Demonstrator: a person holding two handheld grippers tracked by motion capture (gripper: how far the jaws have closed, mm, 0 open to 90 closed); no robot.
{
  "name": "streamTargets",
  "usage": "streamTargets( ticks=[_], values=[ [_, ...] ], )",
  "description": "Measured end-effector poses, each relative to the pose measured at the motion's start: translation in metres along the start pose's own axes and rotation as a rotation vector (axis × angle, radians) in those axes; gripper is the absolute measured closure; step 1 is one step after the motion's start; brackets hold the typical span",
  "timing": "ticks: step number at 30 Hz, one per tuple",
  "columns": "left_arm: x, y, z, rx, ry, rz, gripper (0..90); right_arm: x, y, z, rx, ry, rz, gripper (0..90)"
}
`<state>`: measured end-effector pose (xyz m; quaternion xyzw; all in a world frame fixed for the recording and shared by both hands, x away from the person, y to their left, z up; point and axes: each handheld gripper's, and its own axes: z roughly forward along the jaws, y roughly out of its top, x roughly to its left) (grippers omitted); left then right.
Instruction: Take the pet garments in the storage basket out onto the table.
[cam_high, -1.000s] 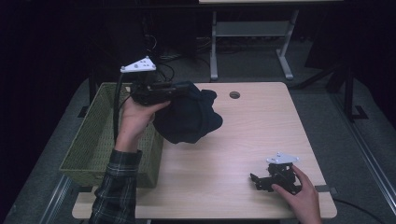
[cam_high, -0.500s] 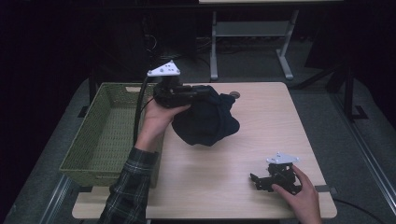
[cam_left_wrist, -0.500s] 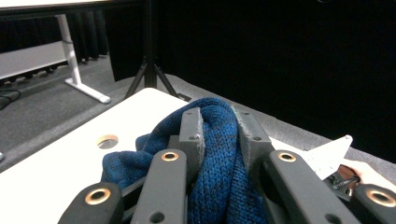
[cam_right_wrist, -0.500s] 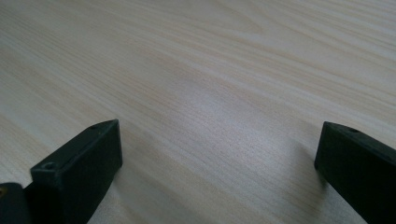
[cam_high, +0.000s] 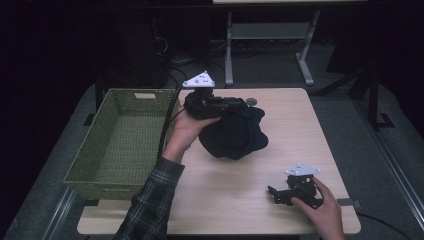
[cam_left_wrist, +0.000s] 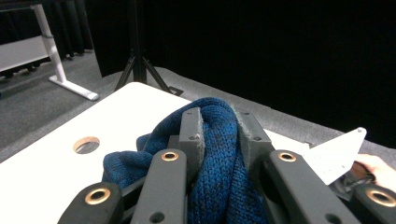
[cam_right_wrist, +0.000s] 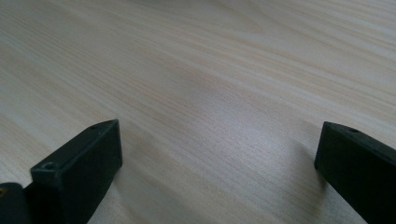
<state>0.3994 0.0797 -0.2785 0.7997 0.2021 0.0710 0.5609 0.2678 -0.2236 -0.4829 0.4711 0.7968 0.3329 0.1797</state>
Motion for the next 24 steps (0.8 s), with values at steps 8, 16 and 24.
streamTargets(
  ticks=[8,16,24],
  values=[
    [0.002,-0.011,0.028,0.024,0.006,-0.009,74.8,0.000,0.000,0.000,0.000,0.001,-0.001,0.5],
    [0.005,-0.026,0.056,0.045,-0.004,-0.024,74.8,0.000,0.000,0.000,0.000,0.003,-0.003,0.5],
    [0.000,-0.038,0.086,0.076,-0.011,-0.018,74.7,0.000,0.000,0.000,-0.001,0.003,-0.002,0.5]
  ],
)
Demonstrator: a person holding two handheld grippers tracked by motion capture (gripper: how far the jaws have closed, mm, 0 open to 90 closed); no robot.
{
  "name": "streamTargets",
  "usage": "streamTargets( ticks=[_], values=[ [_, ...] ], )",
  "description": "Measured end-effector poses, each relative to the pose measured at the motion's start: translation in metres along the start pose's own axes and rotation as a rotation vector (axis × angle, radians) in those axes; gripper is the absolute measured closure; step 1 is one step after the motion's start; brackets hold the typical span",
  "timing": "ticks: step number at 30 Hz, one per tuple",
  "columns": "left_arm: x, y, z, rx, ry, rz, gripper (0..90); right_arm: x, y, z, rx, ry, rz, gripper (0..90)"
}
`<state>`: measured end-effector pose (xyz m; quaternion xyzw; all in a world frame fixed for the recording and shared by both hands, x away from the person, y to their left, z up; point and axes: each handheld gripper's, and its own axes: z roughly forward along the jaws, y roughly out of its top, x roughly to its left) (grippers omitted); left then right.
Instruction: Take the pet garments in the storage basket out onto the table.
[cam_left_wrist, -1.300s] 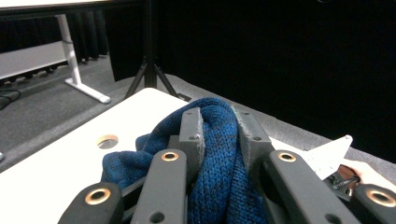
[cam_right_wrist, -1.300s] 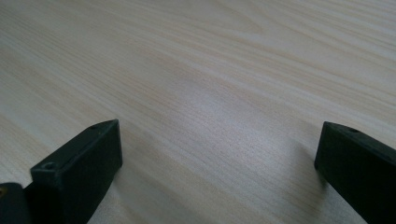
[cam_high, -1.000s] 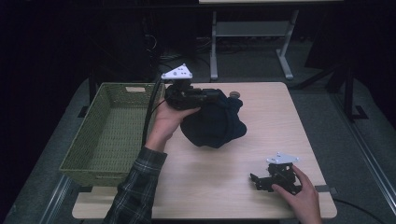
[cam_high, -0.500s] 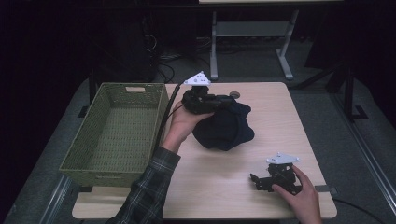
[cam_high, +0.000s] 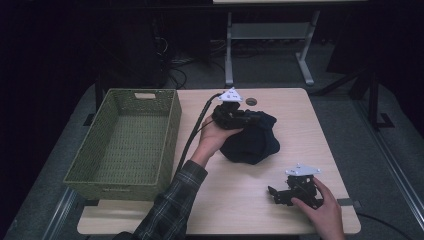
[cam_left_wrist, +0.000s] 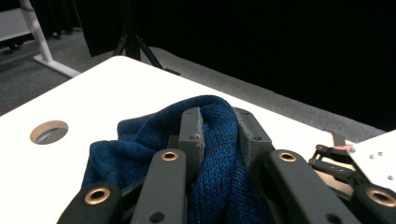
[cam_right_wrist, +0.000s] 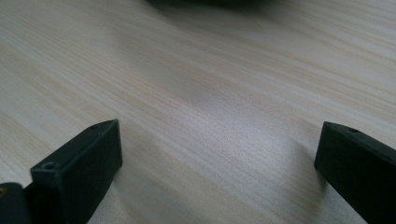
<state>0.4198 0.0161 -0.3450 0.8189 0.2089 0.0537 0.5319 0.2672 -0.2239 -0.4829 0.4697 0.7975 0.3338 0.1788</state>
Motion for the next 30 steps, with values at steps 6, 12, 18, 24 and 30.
streamTargets(
  ticks=[6,12,18,24,30],
  values=[
    [-0.001,-0.011,0.022,0.021,-0.006,-0.015,74.6,0.000,0.000,0.000,0.001,0.000,0.000,0.4],
    [-0.003,-0.020,0.039,0.056,-0.014,-0.014,74.4,0.000,0.000,0.000,0.000,0.001,-0.001,0.5],
    [-0.004,-0.024,0.045,0.074,-0.013,-0.011,71.4,0.000,-0.001,-0.001,0.001,0.001,0.001,0.5],
    [-0.005,-0.022,0.044,0.079,0.002,-0.012,56.3,0.000,-0.001,-0.001,-0.001,0.002,-0.001,0.5],
    [-0.006,-0.021,0.043,0.093,0.024,-0.011,35.8,0.000,-0.001,-0.001,-0.001,0.002,-0.001,0.5]
  ],
)
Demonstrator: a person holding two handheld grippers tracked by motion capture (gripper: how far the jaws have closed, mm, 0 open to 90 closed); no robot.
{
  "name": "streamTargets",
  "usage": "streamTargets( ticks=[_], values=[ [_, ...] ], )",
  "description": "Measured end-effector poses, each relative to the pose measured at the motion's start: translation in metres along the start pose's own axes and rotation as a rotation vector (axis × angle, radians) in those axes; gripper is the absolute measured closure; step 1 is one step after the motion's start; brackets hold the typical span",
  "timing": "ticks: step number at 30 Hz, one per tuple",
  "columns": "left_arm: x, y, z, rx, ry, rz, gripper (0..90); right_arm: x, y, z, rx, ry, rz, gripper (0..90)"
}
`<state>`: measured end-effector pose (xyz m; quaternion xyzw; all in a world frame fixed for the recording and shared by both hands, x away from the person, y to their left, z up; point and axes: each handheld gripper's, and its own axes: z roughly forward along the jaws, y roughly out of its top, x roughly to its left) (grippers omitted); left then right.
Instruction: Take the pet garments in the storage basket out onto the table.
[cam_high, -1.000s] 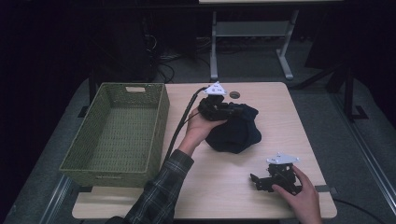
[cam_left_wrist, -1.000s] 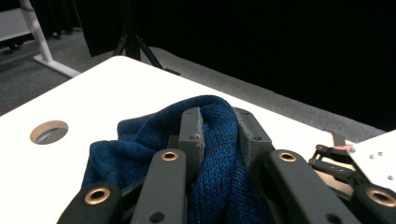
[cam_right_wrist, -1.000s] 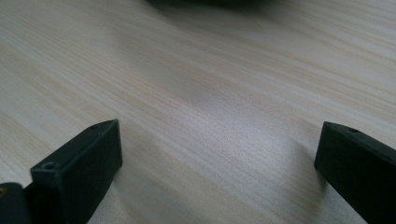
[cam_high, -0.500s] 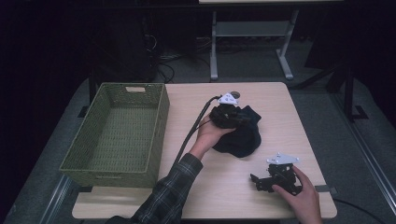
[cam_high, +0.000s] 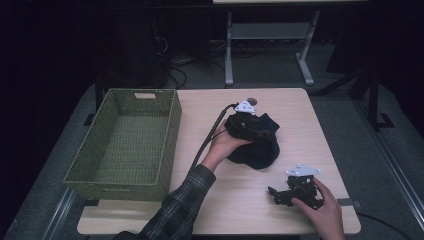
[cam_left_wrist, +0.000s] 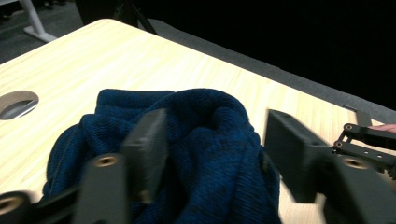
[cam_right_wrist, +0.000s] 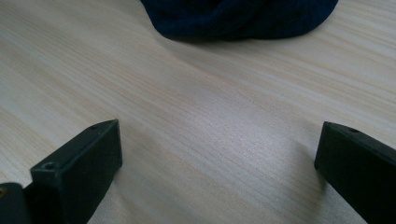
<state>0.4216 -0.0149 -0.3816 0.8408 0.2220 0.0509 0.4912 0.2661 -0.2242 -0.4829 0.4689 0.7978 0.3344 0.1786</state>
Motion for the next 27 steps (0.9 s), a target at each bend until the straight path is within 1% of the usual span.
streamTargets(
  ticks=[1,3,7,10,14,15,18,21,25,27],
  values=[
    [0.000,0.001,-0.001,0.000,0.004,0.001,31.7,0.000,0.000,0.000,0.000,0.000,0.000,0.4],
    [-0.001,0.002,-0.003,-0.005,0.007,-0.006,26.6,0.000,0.000,0.000,0.000,0.000,0.000,0.5],
    [-0.001,0.004,-0.011,-0.001,0.025,-0.002,20.3,0.000,0.000,0.000,0.000,0.000,0.001,0.5],
    [-0.002,0.005,-0.018,0.008,0.041,0.010,17.8,0.000,0.000,0.000,0.000,0.000,0.001,0.5],
    [-0.003,0.005,-0.028,0.001,0.058,0.018,17.0,0.000,0.000,0.000,0.000,0.000,0.001,0.5],
    [-0.004,0.004,-0.032,-0.002,0.061,0.013,17.0,0.000,0.000,0.000,0.001,0.000,0.001,0.4],
    [-0.005,0.003,-0.041,0.000,0.068,0.025,17.1,0.000,0.000,0.000,0.000,0.000,0.001,0.5],
    [-0.006,0.000,-0.051,-0.001,0.085,0.031,17.0,0.000,0.000,0.000,0.002,0.001,0.005,0.5],
    [-0.007,-0.004,-0.065,-0.020,0.095,0.018,17.0,0.000,0.000,0.000,0.001,0.001,0.003,0.5],
    [-0.009,-0.007,-0.070,-0.021,0.094,0.014,17.0,0.000,0.000,0.000,0.000,0.001,0.002,0.4]
  ],
)
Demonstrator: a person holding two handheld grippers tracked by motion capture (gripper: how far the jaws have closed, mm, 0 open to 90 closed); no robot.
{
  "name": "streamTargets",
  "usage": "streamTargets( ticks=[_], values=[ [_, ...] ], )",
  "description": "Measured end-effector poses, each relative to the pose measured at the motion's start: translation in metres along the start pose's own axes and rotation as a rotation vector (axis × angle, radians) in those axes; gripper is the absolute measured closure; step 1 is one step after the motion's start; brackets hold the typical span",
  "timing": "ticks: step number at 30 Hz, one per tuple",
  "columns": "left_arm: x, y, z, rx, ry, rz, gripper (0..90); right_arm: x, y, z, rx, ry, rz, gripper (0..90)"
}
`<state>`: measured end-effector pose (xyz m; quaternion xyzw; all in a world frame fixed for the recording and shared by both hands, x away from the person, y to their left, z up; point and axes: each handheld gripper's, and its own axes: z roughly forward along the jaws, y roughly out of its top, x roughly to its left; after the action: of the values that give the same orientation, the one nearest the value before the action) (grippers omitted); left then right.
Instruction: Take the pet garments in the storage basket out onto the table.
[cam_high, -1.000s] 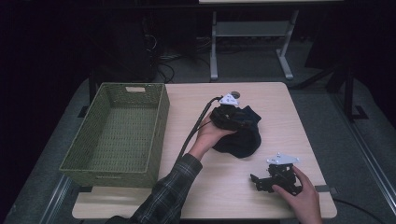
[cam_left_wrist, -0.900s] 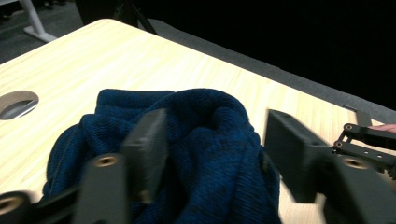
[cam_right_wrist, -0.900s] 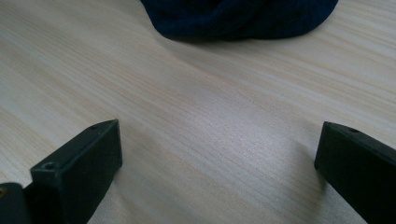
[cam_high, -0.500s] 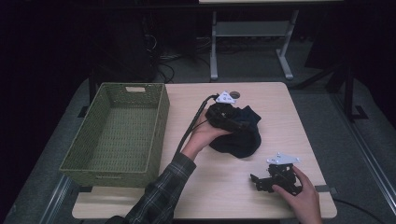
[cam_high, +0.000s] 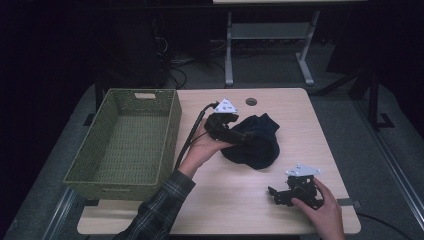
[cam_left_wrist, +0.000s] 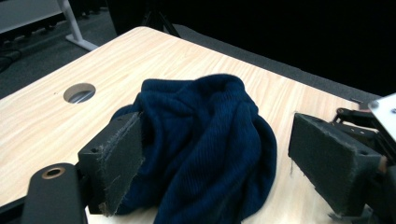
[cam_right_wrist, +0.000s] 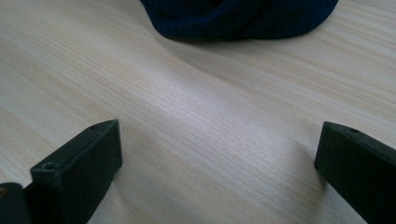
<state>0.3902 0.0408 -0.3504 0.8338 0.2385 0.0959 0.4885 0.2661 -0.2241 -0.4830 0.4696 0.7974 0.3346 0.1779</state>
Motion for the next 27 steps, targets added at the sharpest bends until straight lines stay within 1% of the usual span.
streamTargets(
  ticks=[2,6,9,11,14,16,19,22,26,27],
  values=[
    [-0.001,-0.005,-0.006,0.008,0.009,0.005,17.0,0.000,0.000,0.000,0.000,0.000,-0.002,0.4],
    [-0.004,-0.014,-0.016,0.005,0.020,-0.002,17.1,0.000,0.000,0.000,0.000,-0.001,-0.003,0.5],
    [-0.007,-0.024,-0.022,0.017,0.031,0.000,17.0,0.000,0.000,0.000,0.001,-0.001,-0.001,0.5],
    [-0.008,-0.030,-0.026,0.018,0.035,-0.005,17.0,0.000,0.000,0.000,0.001,-0.001,-0.001,0.5],
    [-0.011,-0.042,-0.031,0.012,0.050,-0.026,15.6,0.000,0.000,0.000,0.001,-0.001,-0.001,0.5],
    [-0.013,-0.048,-0.032,0.024,0.062,-0.014,14.9,0.000,0.000,0.000,0.001,-0.001,-0.002,0.5],
    [-0.016,-0.059,-0.034,0.045,0.074,-0.017,14.0,0.000,0.000,0.000,0.000,-0.001,-0.003,0.5],
    [-0.019,-0.070,-0.035,0.060,0.075,-0.025,13.5,0.000,0.000,0.000,0.000,-0.001,-0.004,0.5],
    [-0.025,-0.086,-0.037,0.090,0.076,-0.019,13.5,0.000,0.000,0.000,0.000,-0.001,-0.004,0.4],
    [-0.026,-0.089,-0.037,0.093,0.077,-0.023,13.5,0.000,0.000,0.000,0.000,-0.001,-0.004,0.5]
  ],
)
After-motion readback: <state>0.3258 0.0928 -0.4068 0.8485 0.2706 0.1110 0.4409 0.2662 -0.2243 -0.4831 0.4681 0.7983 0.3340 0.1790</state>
